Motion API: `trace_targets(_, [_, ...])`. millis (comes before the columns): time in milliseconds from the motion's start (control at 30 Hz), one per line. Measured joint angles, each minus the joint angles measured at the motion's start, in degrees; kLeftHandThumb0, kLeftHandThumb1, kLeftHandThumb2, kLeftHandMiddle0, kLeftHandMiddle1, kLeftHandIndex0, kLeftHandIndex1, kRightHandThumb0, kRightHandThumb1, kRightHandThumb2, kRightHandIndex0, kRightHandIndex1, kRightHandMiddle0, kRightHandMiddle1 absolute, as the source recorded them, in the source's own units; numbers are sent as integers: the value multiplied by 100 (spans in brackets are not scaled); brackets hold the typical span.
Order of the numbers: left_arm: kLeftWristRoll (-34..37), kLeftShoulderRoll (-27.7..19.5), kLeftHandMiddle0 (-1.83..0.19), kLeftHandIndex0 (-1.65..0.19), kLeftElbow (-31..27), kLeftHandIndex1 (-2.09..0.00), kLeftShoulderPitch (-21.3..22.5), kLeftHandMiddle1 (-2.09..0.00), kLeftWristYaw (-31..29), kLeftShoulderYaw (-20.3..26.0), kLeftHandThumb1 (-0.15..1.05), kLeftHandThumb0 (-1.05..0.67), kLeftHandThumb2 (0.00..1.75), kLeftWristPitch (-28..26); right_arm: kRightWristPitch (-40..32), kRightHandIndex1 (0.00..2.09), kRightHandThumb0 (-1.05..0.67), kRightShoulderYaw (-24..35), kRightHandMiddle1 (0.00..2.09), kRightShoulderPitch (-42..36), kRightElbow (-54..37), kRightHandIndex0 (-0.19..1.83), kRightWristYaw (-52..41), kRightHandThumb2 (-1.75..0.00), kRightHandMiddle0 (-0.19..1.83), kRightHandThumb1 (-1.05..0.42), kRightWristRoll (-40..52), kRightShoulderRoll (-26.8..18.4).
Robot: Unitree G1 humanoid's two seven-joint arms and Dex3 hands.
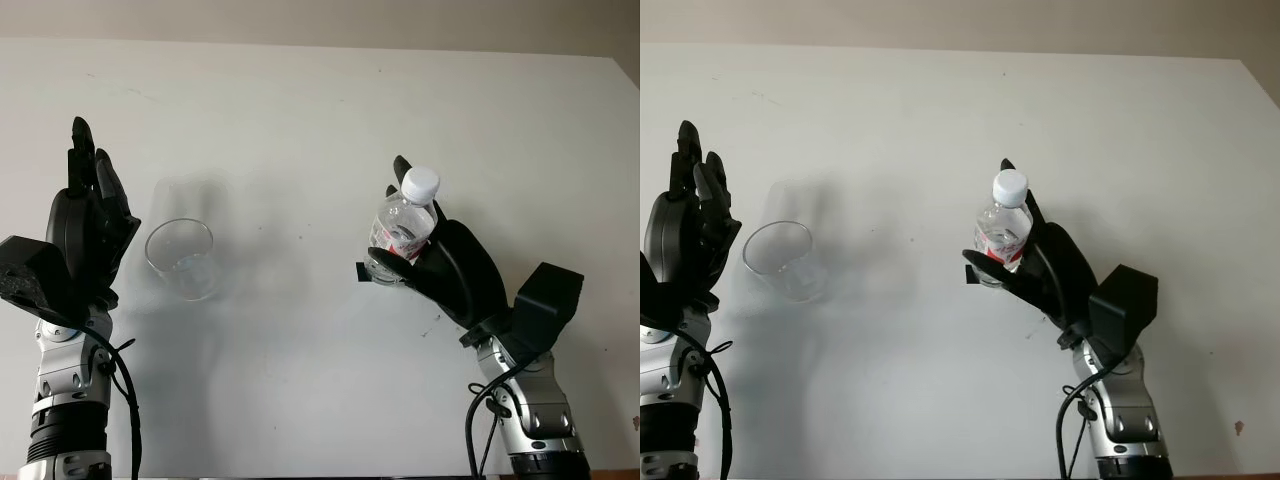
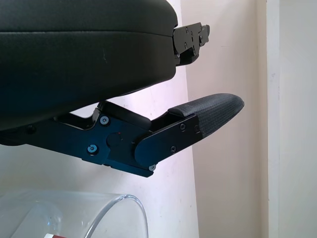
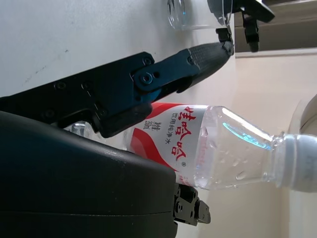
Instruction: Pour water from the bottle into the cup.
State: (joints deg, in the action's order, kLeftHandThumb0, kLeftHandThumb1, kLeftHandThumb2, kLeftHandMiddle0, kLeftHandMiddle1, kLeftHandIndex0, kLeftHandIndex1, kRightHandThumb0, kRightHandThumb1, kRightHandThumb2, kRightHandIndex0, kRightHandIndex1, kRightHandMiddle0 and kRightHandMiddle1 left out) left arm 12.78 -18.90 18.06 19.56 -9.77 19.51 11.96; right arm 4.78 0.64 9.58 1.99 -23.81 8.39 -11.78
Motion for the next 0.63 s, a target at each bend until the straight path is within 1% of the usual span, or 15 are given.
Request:
trace_targets(100, [2, 0, 19, 19, 0, 0, 0, 0, -1, -1, 105, -69, 83, -2, 436, 0, -96, 22, 0, 194, 312, -19, 11, -5, -19, -96, -98, -40])
trace_targets(233, [2, 0, 19, 19, 4, 0, 1, 0, 0, -1, 105, -69, 82, -3, 1024, 0, -95, 161, 0, 409, 596, -19, 290, -5, -19, -96, -296, -51])
trace_targets(500, [10, 0, 19, 19, 50, 0, 1, 0, 5, -2, 105, -69, 82, -2, 1550, 0, -91, 235, 0, 553, 726, -19, 917, -6, -19, -97, -575, 16])
trace_targets(633, [26, 2, 19, 19, 60, 0, 2, 0, 2, -2, 105, -68, 83, -2, 1707, 0, -89, 214, 0, 690, 807, -19, 990, -5, -19, -97, -558, 93])
